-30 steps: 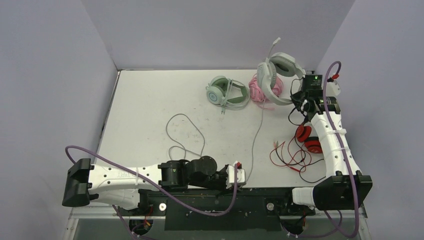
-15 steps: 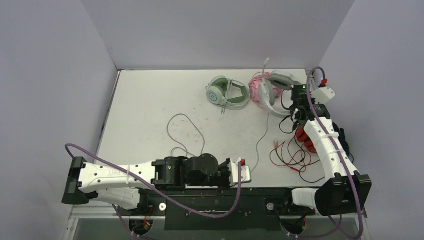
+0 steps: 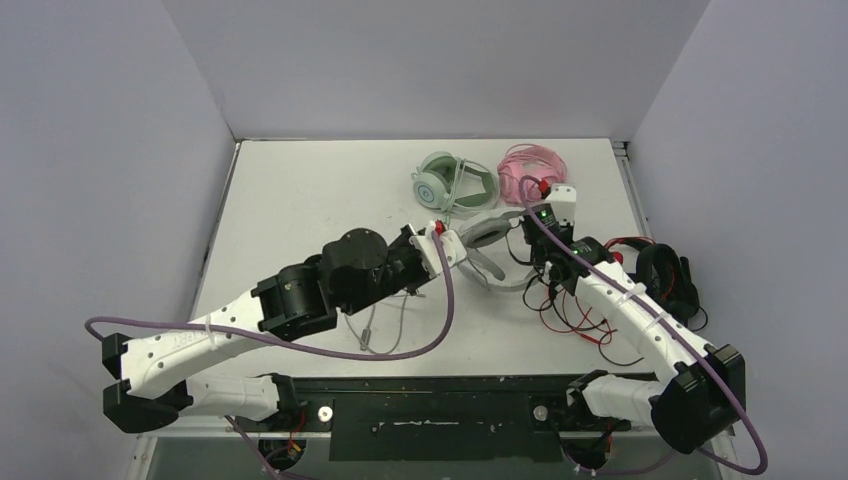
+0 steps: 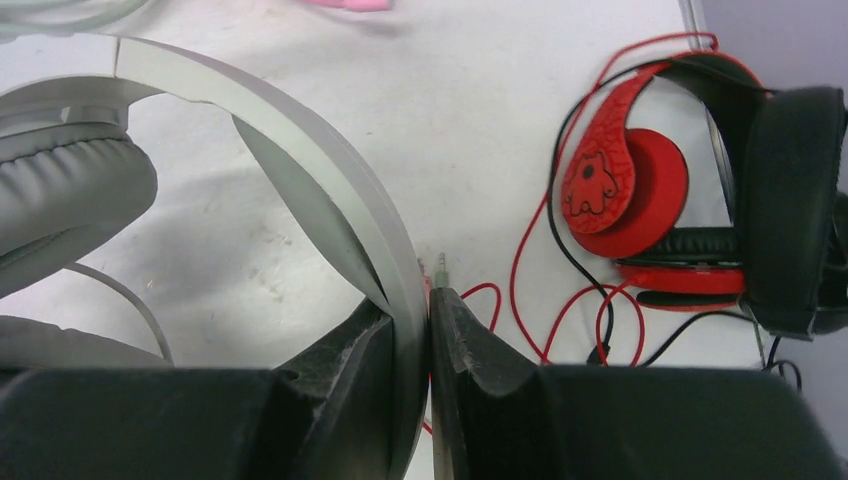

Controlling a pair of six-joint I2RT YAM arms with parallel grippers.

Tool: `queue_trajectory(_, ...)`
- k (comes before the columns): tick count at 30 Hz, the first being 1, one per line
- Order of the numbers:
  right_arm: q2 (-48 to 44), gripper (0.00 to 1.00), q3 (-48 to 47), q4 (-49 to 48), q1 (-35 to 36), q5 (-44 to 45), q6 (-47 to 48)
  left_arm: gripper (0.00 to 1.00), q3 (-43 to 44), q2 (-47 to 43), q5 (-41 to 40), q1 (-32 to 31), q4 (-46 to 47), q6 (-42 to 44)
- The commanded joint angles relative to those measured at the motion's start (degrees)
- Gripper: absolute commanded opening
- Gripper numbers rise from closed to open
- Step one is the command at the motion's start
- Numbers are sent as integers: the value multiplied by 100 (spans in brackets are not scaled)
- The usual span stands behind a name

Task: Wrap the headphones
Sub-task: Wrap the headphones cable around the headphones.

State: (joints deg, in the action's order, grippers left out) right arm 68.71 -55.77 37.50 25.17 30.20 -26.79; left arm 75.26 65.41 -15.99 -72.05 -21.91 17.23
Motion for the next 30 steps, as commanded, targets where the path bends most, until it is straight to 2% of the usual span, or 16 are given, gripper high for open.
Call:
queue_trajectory(1, -187, 0, -198, -214, 612, 348, 410, 0, 458, 18, 480, 299, -121, 235)
queue_trajectory(3, -228, 0, -145, -182, 876, 281, 585, 0, 547, 109, 309, 361, -254, 346)
queue_trajectory(7, -471, 0, 38, -255, 1086, -472, 1052, 0, 608, 103, 315, 793, -295, 520)
queue_trajectory(12, -519, 0, 116, -60, 1282, -1210, 1268, 0, 729, 135, 1415, 1911, -151, 465)
queue_trajectory(21, -885, 0, 207, -74, 1824, -2032, 1577, 1, 1148, 690, 2738, 3169, -237, 637)
queue_trajectory(25, -1086, 0, 222, -205, 2052, -2585, 1717, 1, 1119, 963, 3754, 3880, 144, 256)
queue_trajectory(30, -1475, 0, 271, -366, 2267, -3137, 1861, 1, 808, 1193, 4421, 4530, 878, -432)
